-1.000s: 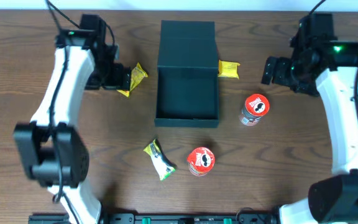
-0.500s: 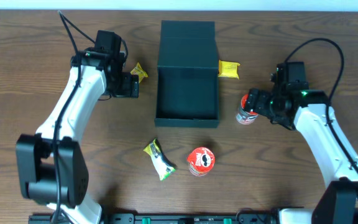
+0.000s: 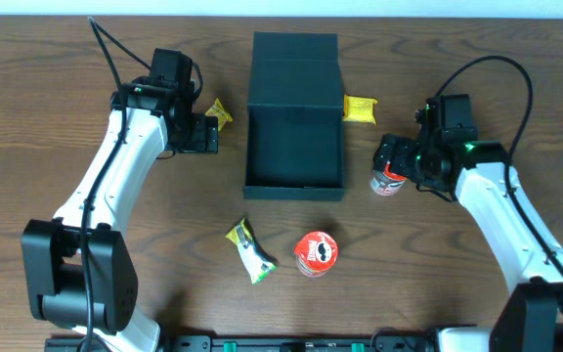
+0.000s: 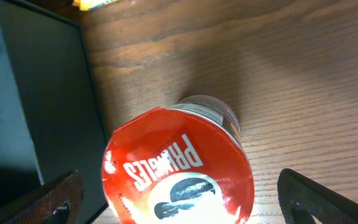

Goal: Pack container
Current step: 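Move right gripper to the red Pringles can right of box and grasp, then lift the Pringles can with right gripper and lower it into box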

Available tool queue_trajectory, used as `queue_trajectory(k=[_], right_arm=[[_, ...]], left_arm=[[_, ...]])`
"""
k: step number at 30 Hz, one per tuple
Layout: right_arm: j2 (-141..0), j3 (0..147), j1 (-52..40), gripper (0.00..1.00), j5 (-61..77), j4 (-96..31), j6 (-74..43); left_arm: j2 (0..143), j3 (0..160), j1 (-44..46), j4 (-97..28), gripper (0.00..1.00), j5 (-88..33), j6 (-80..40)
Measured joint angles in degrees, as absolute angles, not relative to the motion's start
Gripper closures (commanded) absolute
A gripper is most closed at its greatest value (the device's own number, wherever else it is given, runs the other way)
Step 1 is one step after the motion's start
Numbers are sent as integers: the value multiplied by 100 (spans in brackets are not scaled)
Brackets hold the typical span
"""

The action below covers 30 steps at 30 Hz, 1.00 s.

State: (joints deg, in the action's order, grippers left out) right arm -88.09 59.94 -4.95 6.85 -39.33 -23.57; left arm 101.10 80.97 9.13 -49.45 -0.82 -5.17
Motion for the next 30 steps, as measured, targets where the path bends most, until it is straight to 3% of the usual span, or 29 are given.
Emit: queue_trajectory(k=[8,13,14,30], right_arm=[[-9247,5994,-528,3,666,-3841,-2373],[-9275,5994,-683,36,666,-3616,-2412],[-9275,5996,-701,37,661,-3599,-2432],[-9273,6219,-947,39,862,-3540,-2502]], left_arm=[[10108,8097,913,-4947,5,-82,-561],[10108,8097,913,-4947,5,-82,-578],[10108,8097,913,-4945,5,-82,-578],[10108,8097,913,-4943,5,-82,-578]])
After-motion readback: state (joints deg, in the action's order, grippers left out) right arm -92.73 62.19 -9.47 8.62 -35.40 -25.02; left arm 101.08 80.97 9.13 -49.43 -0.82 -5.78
